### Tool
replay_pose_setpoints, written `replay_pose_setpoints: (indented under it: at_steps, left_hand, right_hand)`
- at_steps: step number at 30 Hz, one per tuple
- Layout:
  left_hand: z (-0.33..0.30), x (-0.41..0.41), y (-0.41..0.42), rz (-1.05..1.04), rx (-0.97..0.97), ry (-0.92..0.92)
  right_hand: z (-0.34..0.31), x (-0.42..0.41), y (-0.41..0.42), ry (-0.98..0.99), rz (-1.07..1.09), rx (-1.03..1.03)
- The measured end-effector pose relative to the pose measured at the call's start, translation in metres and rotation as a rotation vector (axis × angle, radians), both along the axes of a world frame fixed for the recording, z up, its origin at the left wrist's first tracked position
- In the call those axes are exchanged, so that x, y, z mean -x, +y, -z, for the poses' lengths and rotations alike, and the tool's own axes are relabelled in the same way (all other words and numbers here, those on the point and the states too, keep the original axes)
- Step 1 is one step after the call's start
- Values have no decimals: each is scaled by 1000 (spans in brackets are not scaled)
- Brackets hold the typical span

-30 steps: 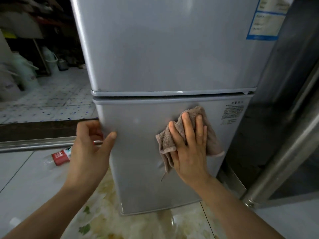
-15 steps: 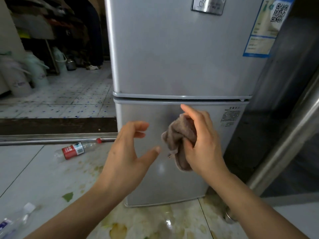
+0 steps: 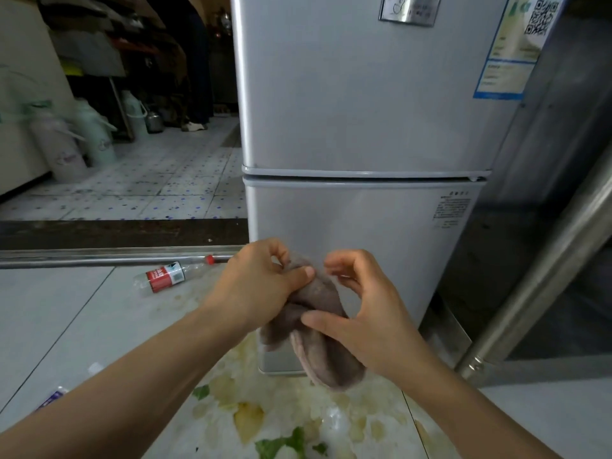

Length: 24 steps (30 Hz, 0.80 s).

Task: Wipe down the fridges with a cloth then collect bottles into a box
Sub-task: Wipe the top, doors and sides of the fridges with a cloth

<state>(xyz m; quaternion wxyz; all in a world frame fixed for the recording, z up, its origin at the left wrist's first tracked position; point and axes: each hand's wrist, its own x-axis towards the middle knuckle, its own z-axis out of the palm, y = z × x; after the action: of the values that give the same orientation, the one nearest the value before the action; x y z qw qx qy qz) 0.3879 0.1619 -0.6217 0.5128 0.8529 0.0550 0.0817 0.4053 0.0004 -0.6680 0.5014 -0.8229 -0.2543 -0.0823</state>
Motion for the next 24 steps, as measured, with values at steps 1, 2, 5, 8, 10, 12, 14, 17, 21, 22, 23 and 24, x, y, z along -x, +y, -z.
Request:
replay_pose_setpoints:
  at_steps: [1, 2, 5, 8, 10, 12, 14, 17, 21, 22, 23, 24]
  left_hand:
    - [-1, 0, 0, -16, 19, -8]
    - [-1, 0, 0, -32, 39, -8]
    - [-1, -1, 0, -65, -3, -9]
    - [0, -1, -4, -119, 6, -35]
    - [-2, -1, -4, -133, 57, -44]
    - [-5, -2, -3, -113, 79, -51]
    - [-8, -2, -1, -100, 70, -64]
    - [-11, -2, 2, -102, 39, -82]
    - [-5, -4, 9, -133, -185, -79]
    - [-4, -5, 11, -152, -157, -78]
    - [-2, -5, 12, -166, -79, -65]
    - [-2, -5, 13, -161, 40, -35]
  right_hand:
    - [4, 0, -2, 65, -2, -5]
    - [6, -1, -3, 117, -9, -9]
    - [7, -1, -8, 125, 23, 12]
    - [5, 4, -13, 25, 90, 62]
    - [5, 9, -16, 49, 148, 12]
    - [6, 13, -19, 268, 207, -131]
    - [7, 10, -20, 659, 121, -344]
    - [12, 6, -19, 933, -120, -689]
    - [13, 2, -20, 621, -11, -621]
    - [11, 1, -22, 574, -20, -622]
    - [10, 0, -25, 539, -41, -613]
    - [8, 1, -28, 504, -66, -583]
